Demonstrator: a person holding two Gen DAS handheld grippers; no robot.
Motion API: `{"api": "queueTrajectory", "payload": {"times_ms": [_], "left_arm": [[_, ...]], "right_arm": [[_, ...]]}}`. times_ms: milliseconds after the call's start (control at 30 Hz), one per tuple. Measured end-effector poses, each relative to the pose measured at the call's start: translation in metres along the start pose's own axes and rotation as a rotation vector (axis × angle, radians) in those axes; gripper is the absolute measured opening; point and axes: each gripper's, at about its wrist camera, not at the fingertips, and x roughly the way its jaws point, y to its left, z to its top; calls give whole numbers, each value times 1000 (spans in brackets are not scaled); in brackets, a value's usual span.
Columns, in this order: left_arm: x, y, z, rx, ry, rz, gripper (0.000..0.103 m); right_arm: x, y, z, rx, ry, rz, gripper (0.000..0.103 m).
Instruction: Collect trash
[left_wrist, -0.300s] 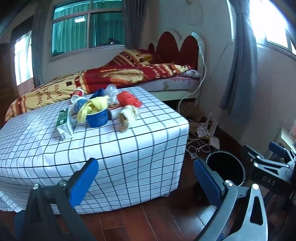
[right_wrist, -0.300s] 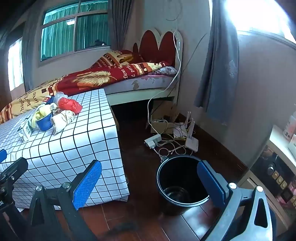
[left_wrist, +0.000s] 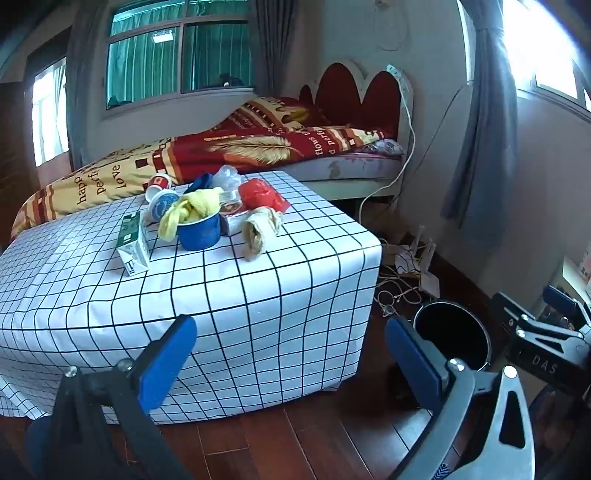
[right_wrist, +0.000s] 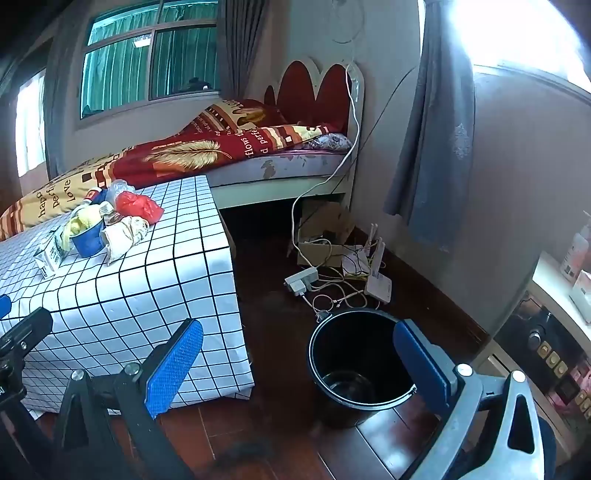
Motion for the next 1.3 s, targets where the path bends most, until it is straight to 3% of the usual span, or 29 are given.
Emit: {"api": "queueTrajectory", "payload": {"times_ms": [333, 1300], "left_arm": [[4, -15, 2, 16, 39, 10, 103], [5, -14, 1, 20, 40, -10, 103]], "right_arm": [[-1, -4, -1, 11, -15, -7, 103], [0, -5, -5, 10, -9, -12, 103]]}}
